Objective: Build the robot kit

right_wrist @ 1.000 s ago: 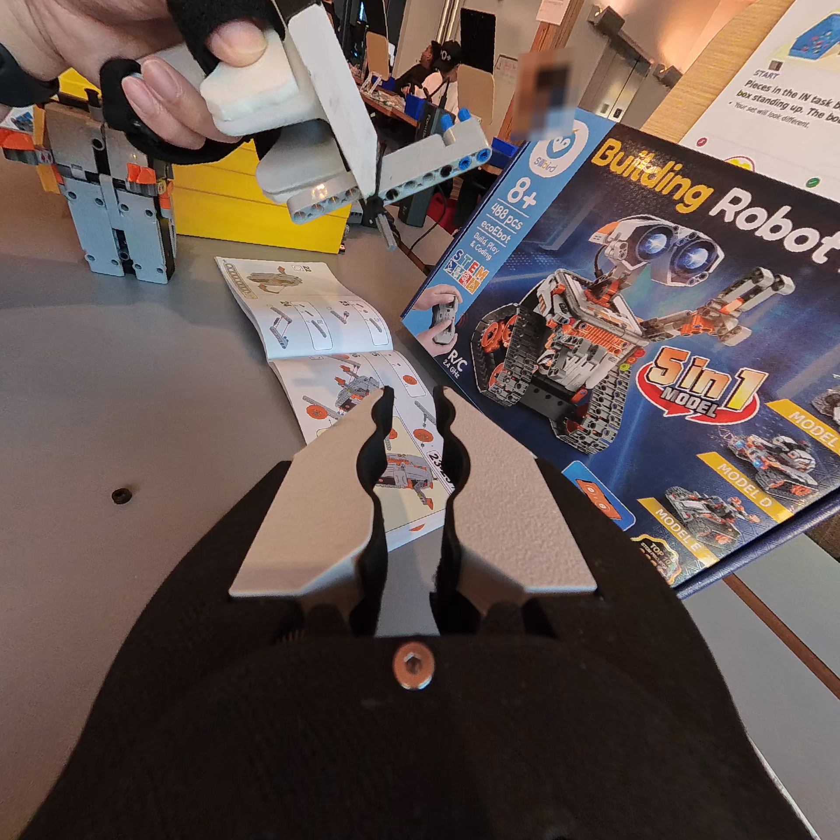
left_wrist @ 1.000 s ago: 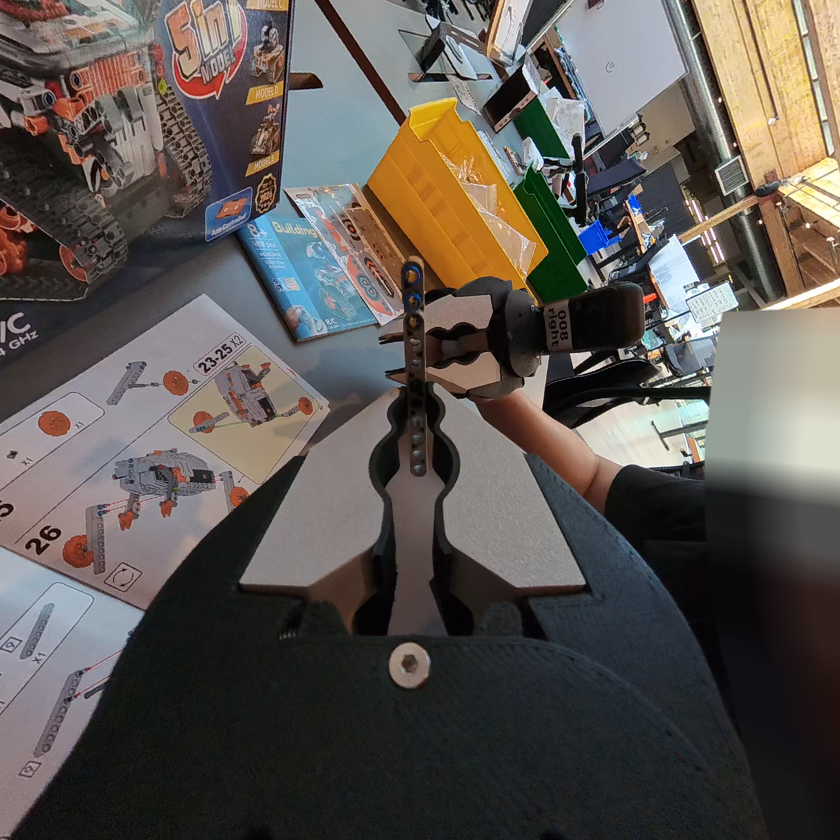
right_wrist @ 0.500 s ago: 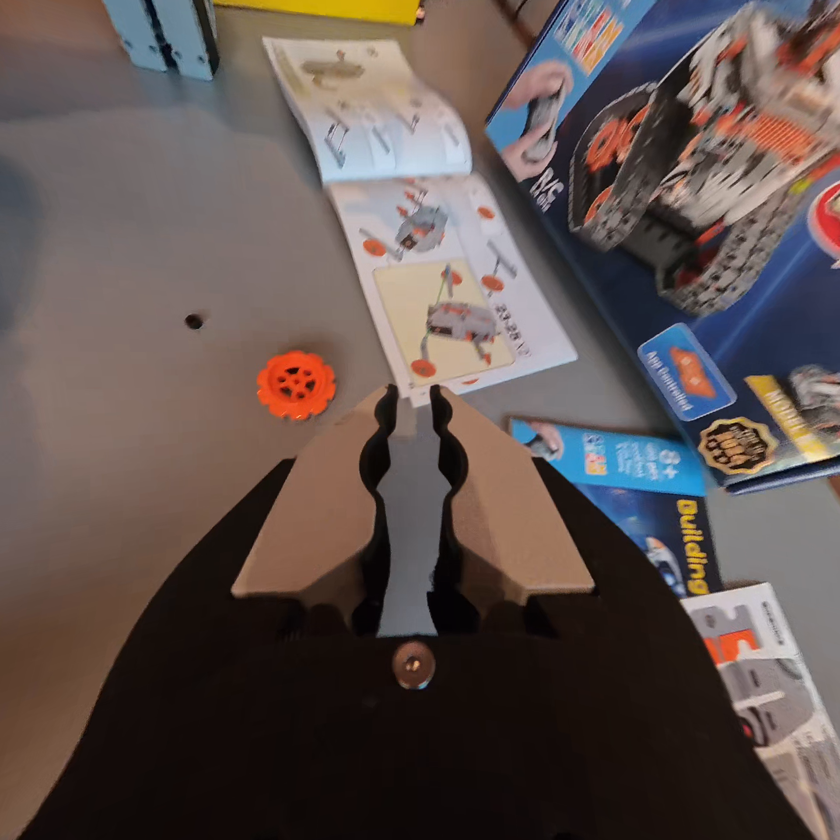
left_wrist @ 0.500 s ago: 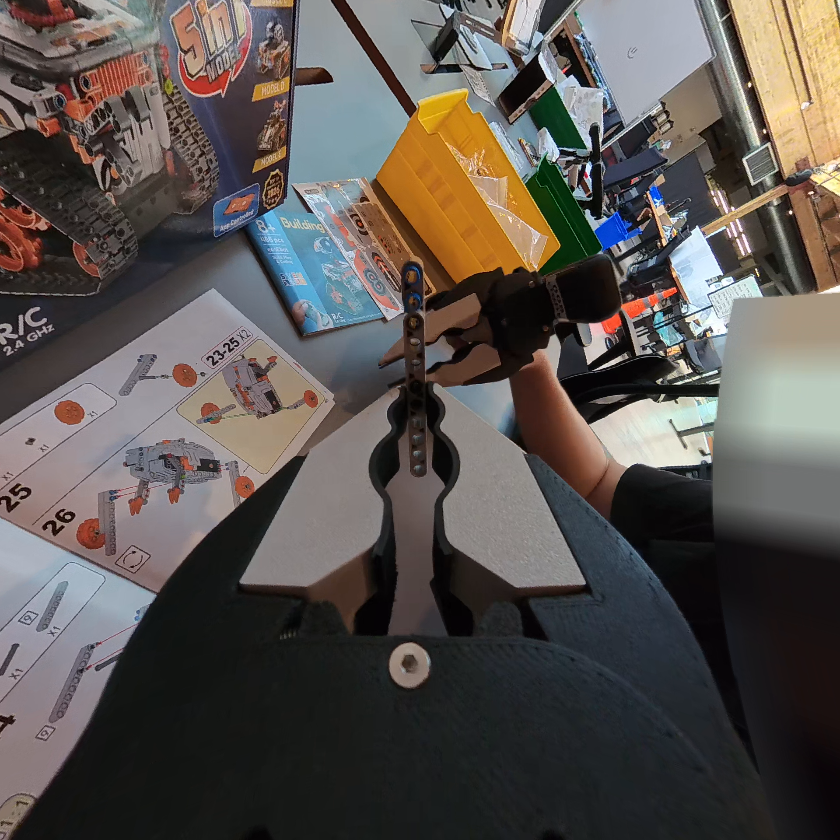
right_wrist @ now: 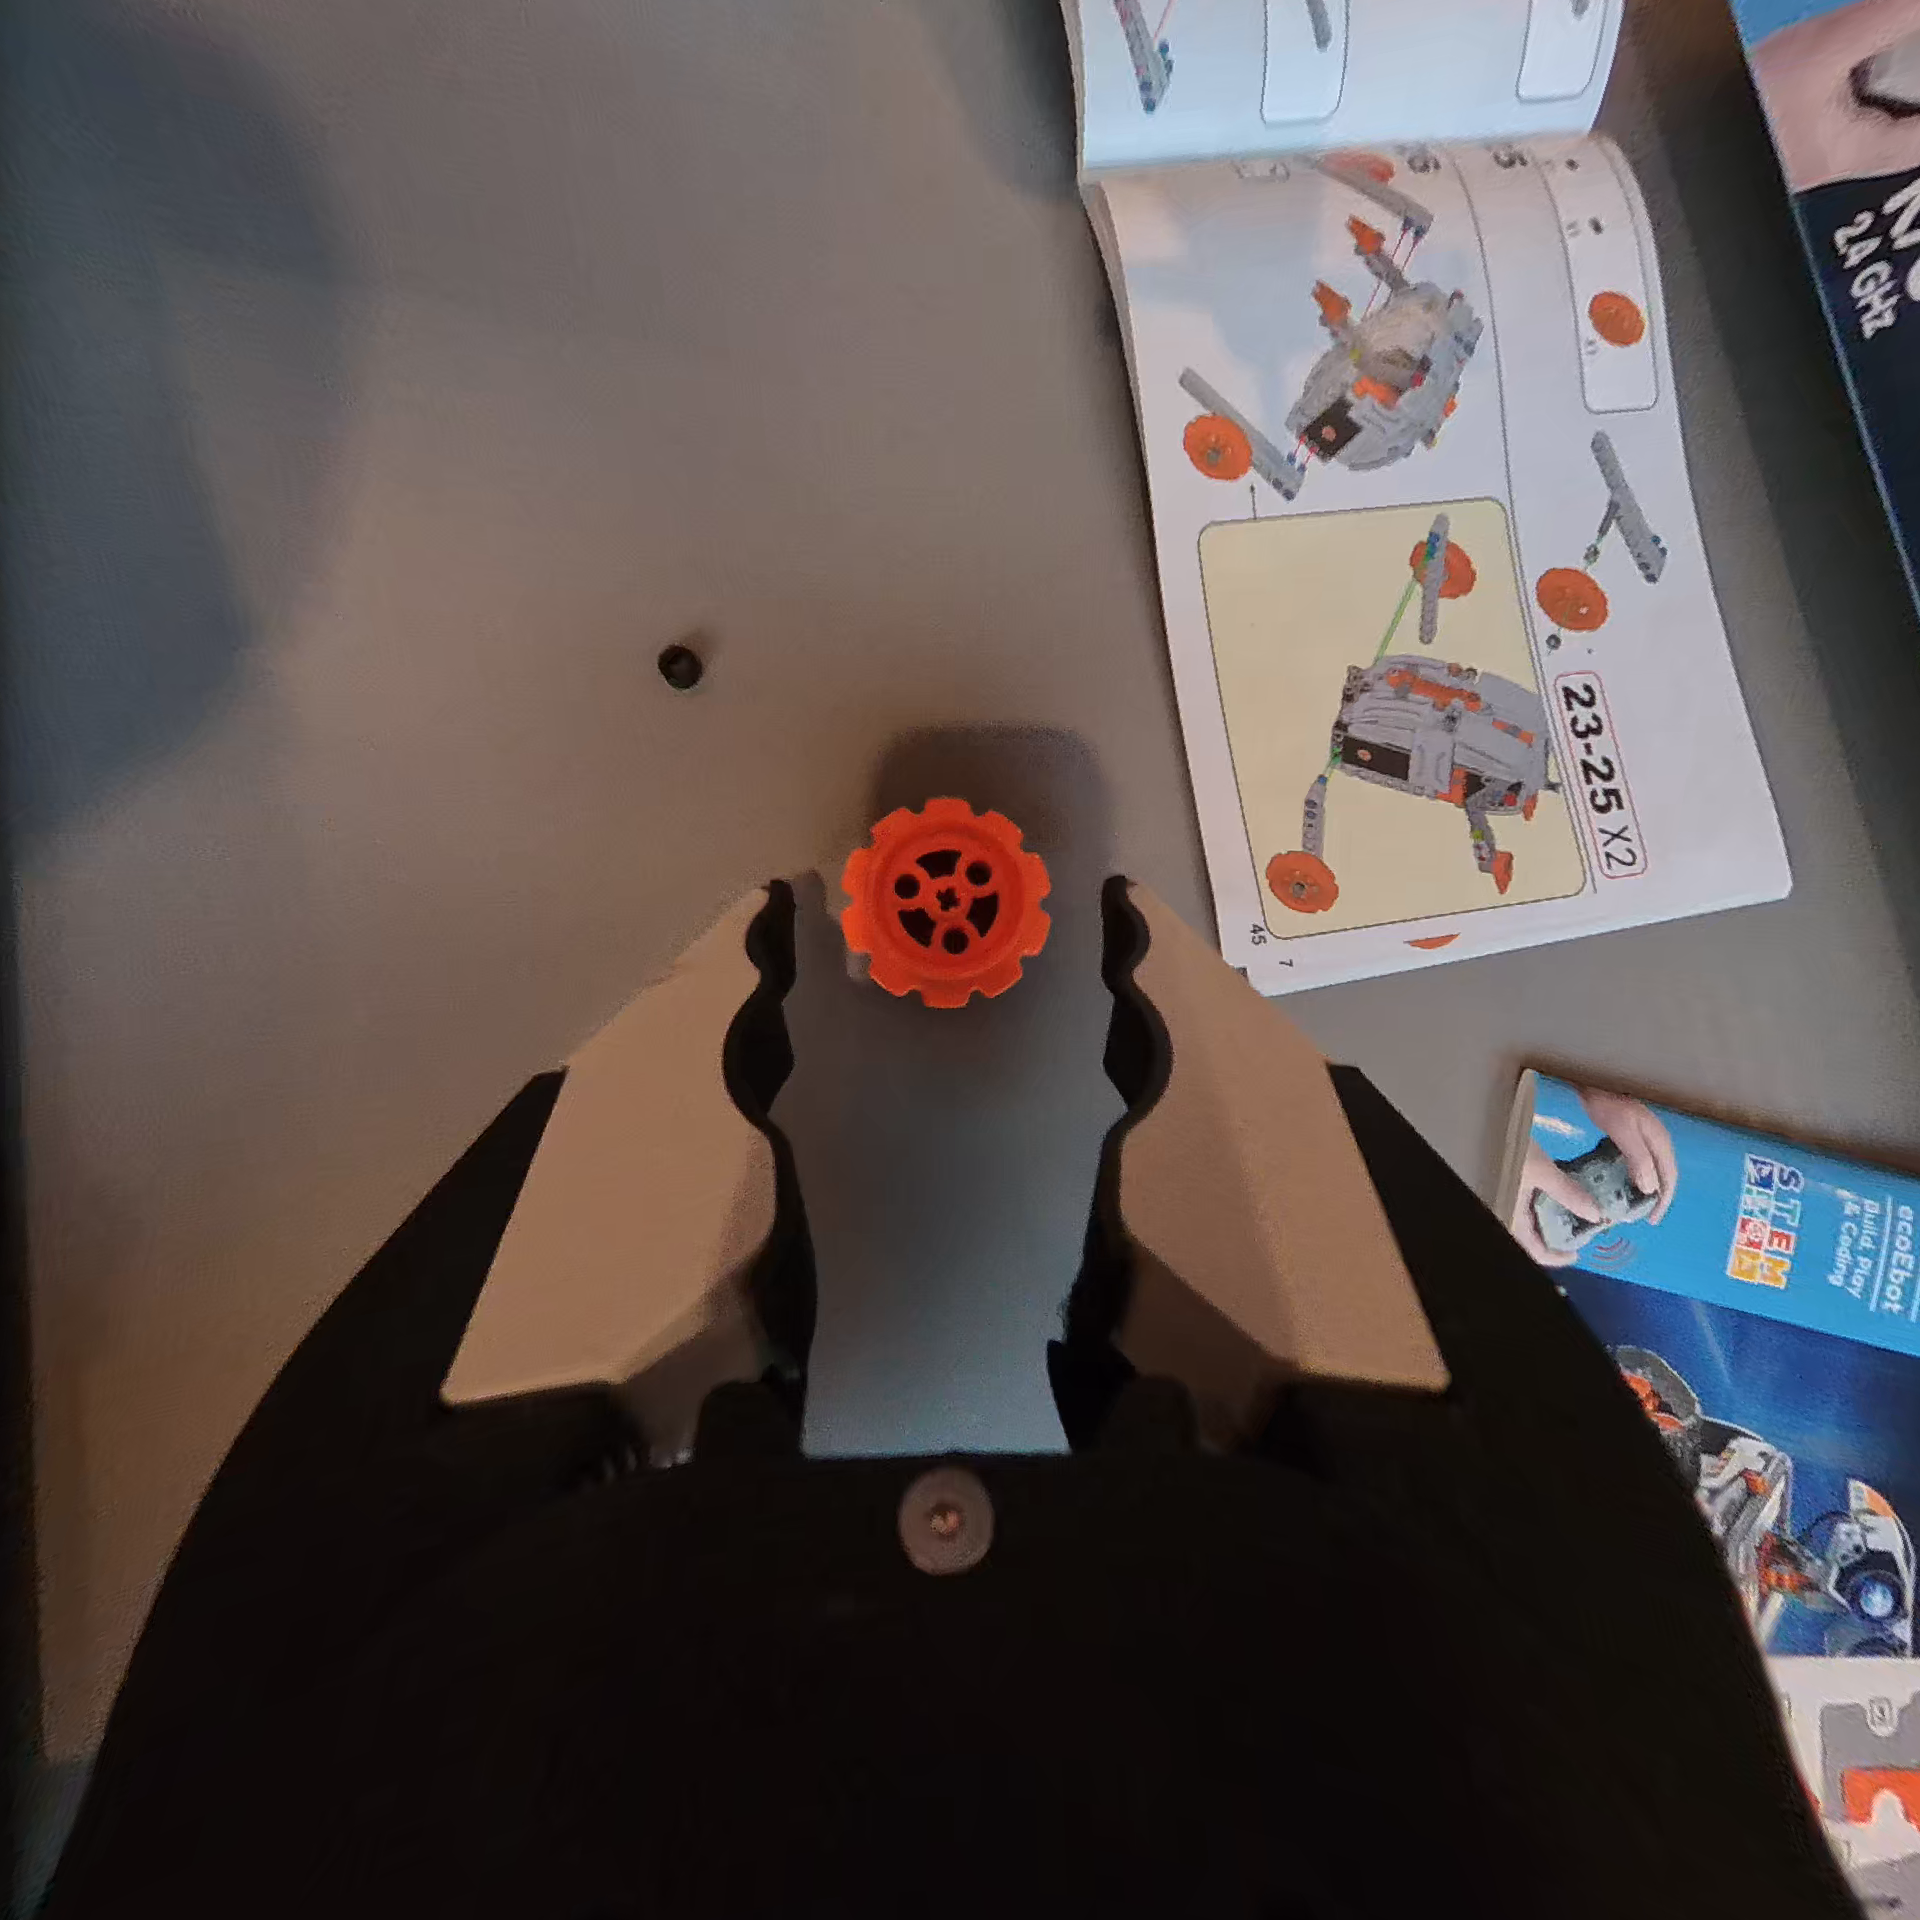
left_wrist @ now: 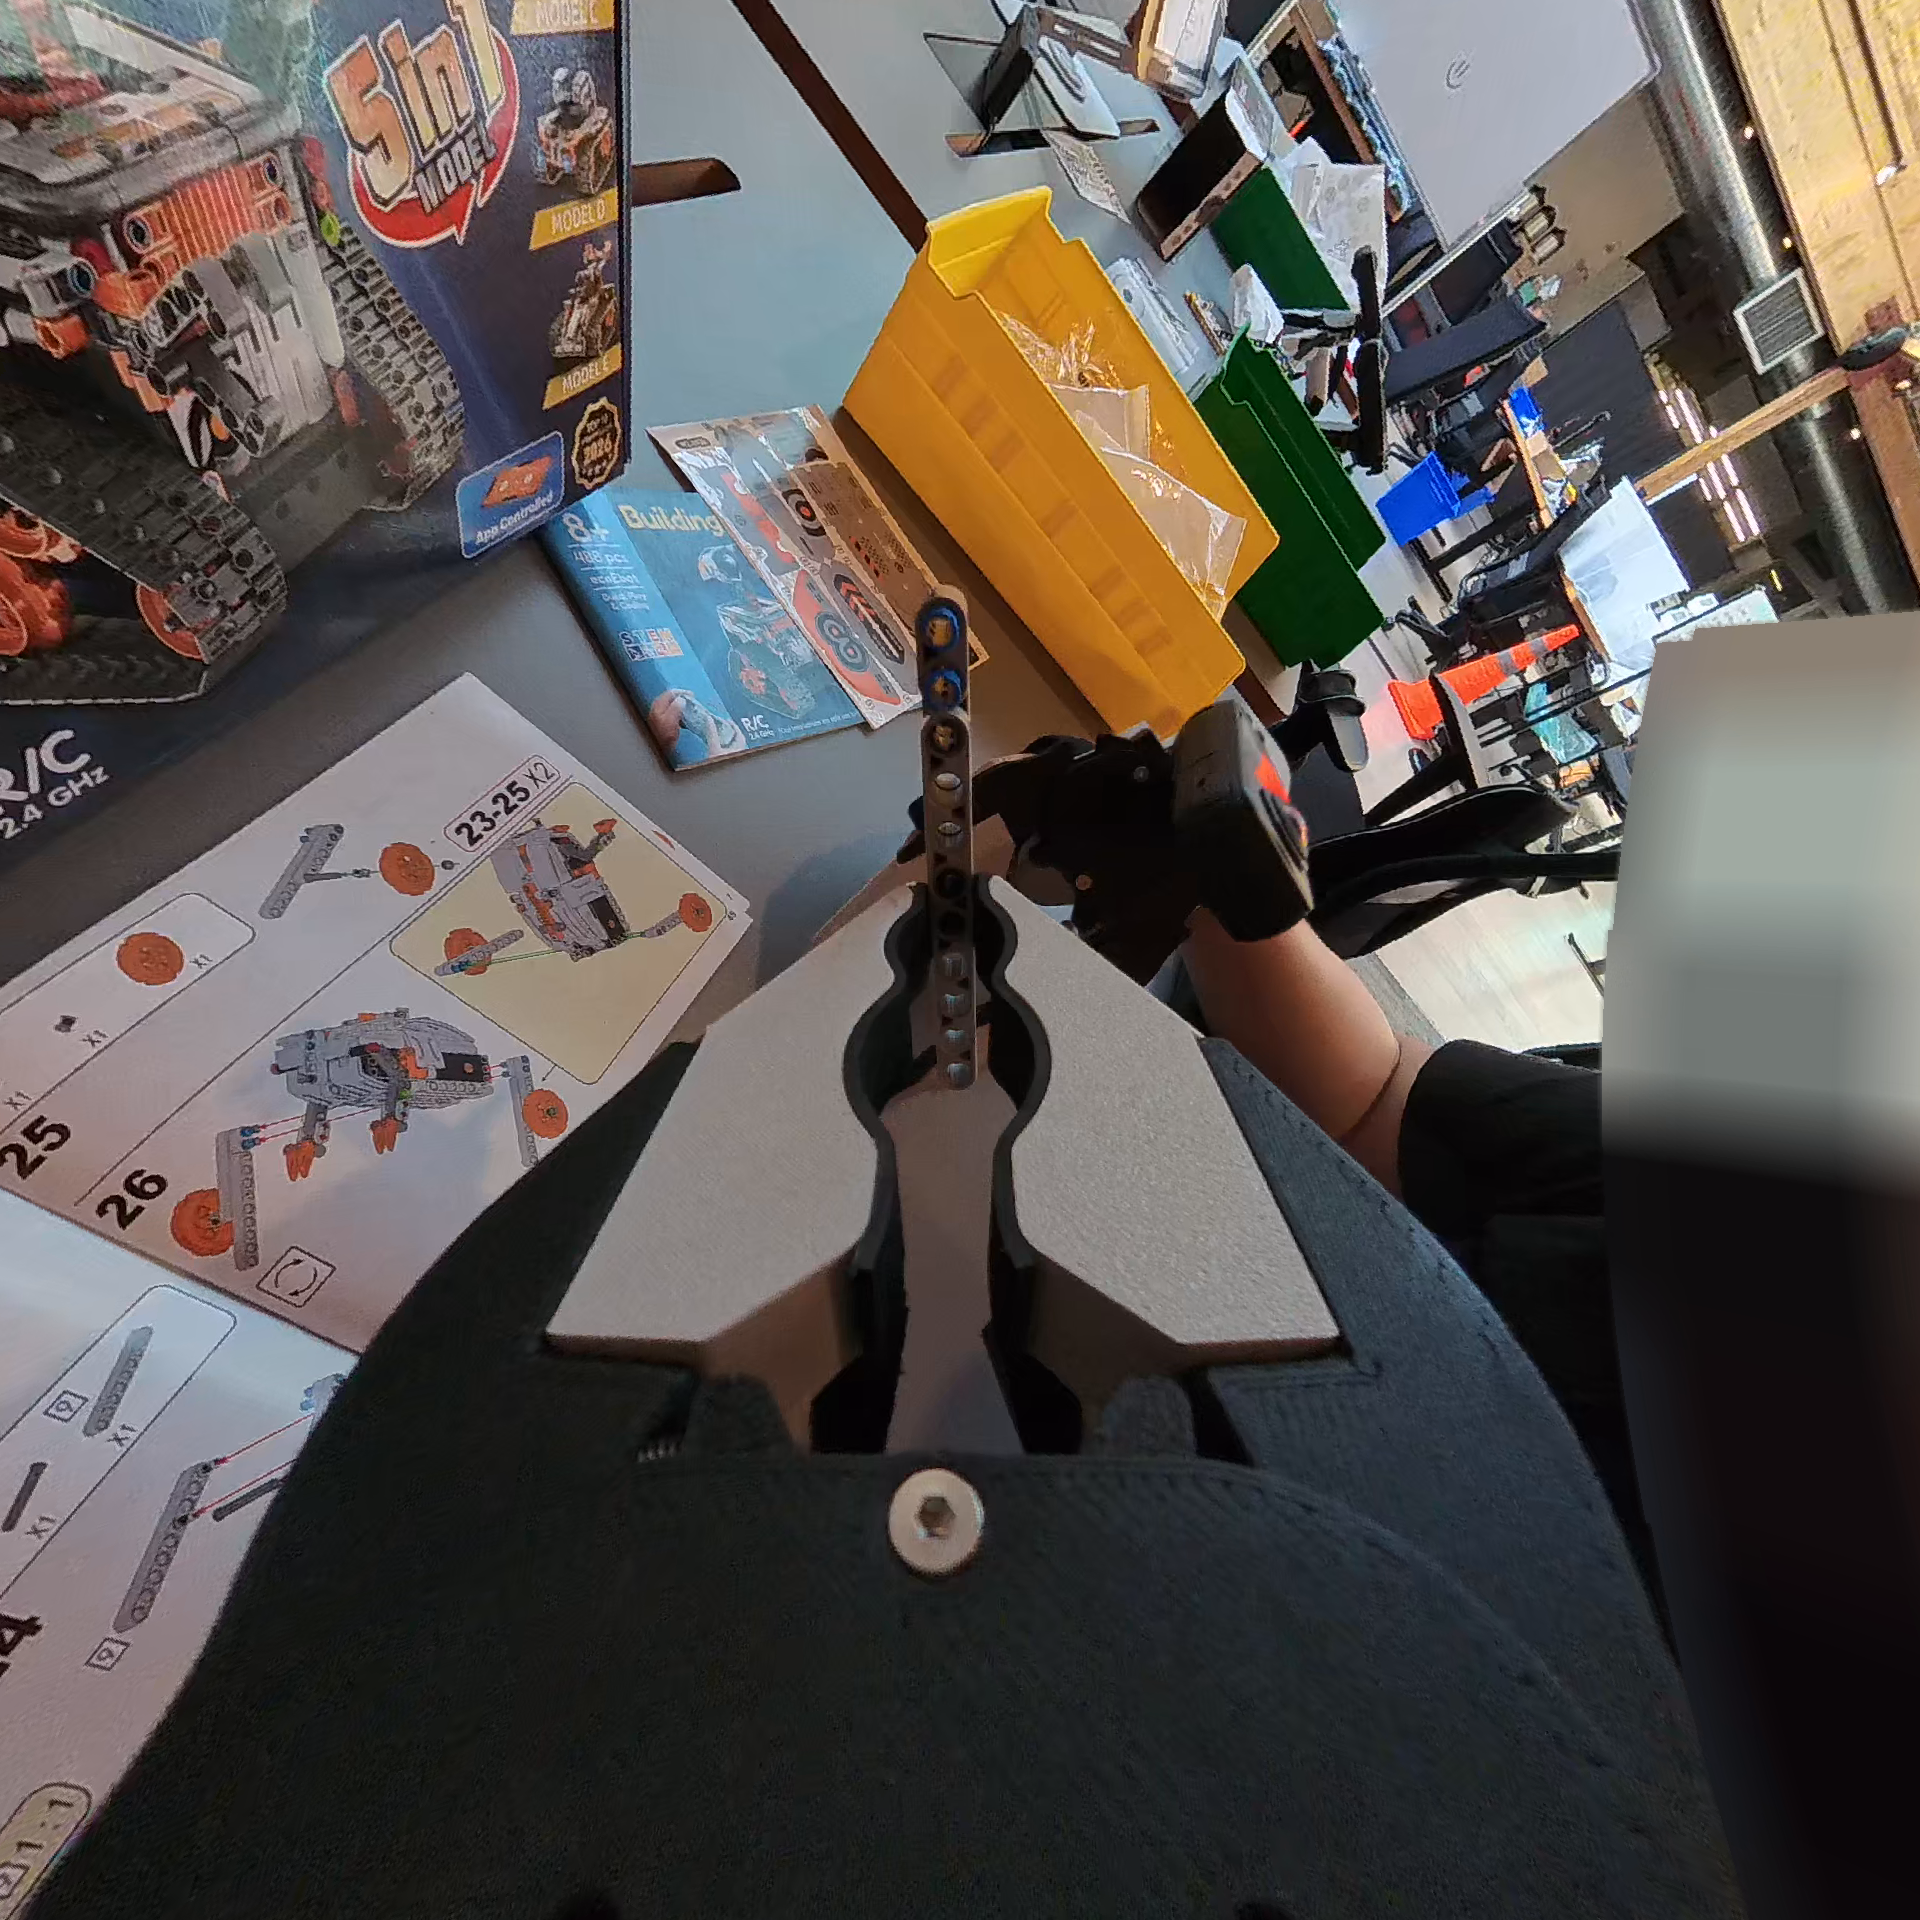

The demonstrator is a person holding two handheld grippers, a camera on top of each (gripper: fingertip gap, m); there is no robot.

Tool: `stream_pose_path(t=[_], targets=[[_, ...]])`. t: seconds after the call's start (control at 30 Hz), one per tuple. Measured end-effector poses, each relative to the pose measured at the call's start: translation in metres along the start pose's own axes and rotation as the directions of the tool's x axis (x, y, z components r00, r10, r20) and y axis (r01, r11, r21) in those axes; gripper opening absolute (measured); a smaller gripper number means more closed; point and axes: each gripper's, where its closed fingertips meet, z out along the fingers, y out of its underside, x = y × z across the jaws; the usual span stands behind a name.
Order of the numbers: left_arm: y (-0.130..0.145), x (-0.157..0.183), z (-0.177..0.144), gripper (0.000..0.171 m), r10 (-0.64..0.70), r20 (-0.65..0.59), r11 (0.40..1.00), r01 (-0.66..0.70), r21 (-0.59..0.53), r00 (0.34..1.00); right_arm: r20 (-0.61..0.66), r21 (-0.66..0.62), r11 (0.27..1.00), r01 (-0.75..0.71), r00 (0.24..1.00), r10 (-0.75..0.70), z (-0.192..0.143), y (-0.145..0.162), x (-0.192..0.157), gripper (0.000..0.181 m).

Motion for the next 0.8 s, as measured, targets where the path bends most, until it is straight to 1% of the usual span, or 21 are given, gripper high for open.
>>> stream_pose_path(t=[0.07,0.2,0.23,0.3,0.33,0.37,0.4,0.43,0.47,0.5,0.53,0.57,0.6,0.63,0.67,0.7,0.73,0.8], targets=[[0.0,0.0,-0.001,0.005,-0.001,0.0,1.0,0.001,0.003,1.0,-0.008,-0.028,1.0,-0.001,1.0,0.001,0.002,0.004,0.002,0.054],[-0.001,-0.001,-0.002,0.005,-0.003,-0.002,1.0,0.003,0.008,1.0,-0.012,-0.022,1.0,0.012,1.0,-0.012,0.003,0.003,0.003,0.05],[-0.001,-0.001,-0.003,0.005,-0.003,-0.002,1.0,0.003,0.009,1.0,-0.011,-0.033,0.999,0.023,1.0,-0.023,0.004,0.005,0.002,0.041],[-0.001,-0.001,-0.003,0.005,-0.003,-0.002,1.0,0.003,0.01,1.0,-0.029,-0.039,0.999,0.036,0.999,-0.038,0.003,0.005,0.005,0.04],[-0.002,0.0,-0.003,0.005,-0.003,-0.003,1.0,0.003,0.011,1.0,-0.047,-0.014,0.999,0.03,0.998,-0.031,0.0,0.002,0.009,0.04],[-0.002,0.0,-0.004,0.005,-0.001,-0.004,1.0,0.001,0.016,1.0,-0.043,0.063,0.998,-0.006,0.999,0.009,-0.005,-0.008,0.012,0.04],[-0.004,0.001,-0.004,0.005,0.002,-0.007,1.0,-0.002,0.025,1.0,0.002,0.18,0.98,-0.086,0.996,0.087,-0.014,-0.024,0.014,0.04],[-0.006,0.003,-0.005,0.005,0.005,-0.013,0.999,-0.005,0.038,1.0,0.105,0.314,0.929,-0.195,0.98,0.171,-0.027,-0.042,0.013,0.04],[-0.009,0.005,-0.006,0.005,0.009,-0.022,0.999,-0.008,0.053,1.0,0.248,0.44,0.837,-0.325,0.94,0.234,-0.047,-0.062,0.013,0.039],[-0.013,0.009,-0.008,0.005,0.014,-0.035,0.997,-0.011,0.076,0.999,0.412,0.537,0.702,-0.468,0.871,0.266,-0.072,-0.079,0.015,0.039],[-0.018,0.013,-0.01,0.005,0.019,-0.054,0.994,-0.013,0.111,0.998,0.582,0.579,0.541,-0.611,0.773,0.251,-0.101,-0.092,0.02,0.039],[-0.024,0.019,-0.011,0.005,0.025,-0.082,0.989,-0.013,0.15,0.996,0.733,0.564,0.385,-0.73,0.658,0.173,-0.13,-0.099,0.025,0.039],[-0.028,0.026,-0.013,0.005,0.032,-0.119,0.984,-0.01,0.177,0.992,0.839,0.51,0.255,-0.822,0.54,0.065,-0.155,-0.099,0.031,0.039],[-0.03,0.034,-0.013,0.005,0.038,-0.16,0.982,-0.007,0.188,0.986,0.898,0.439,0.153,-0.885,0.439,-0.034,-0.174,-0.096,0.039,0.039],[-0.03,0.041,-0.013,0.005,0.042,-0.198,0.982,-0.004,0.191,0.979,0.921,0.383,0.079,-0.92,0.374,-0.108,-0.186,-0.09,0.047,0.038],[-0.03,0.047,-0.012,0.005,0.044,-0.229,0.982,0.0,0.19,0.972,0.929,0.347,0.033,-0.937,0.338,-0.152,-0.192,-0.086,0.053,0.038],[-0.03,0.052,-0.011,0.005,0.046,-0.253,0.982,0.003,0.187,0.966,0.932,0.321,0.014,-0.947,0.314,-0.181,-0.194,-0.084,0.055,0.038],[-0.027,0.058,-0.007,0.005,0.048,-0.284,0.985,0.001,0.171,0.958,0.934,0.291,0.017,-0.957,0.28,-0.223,-0.199,-0.084,0.053,0.038]])
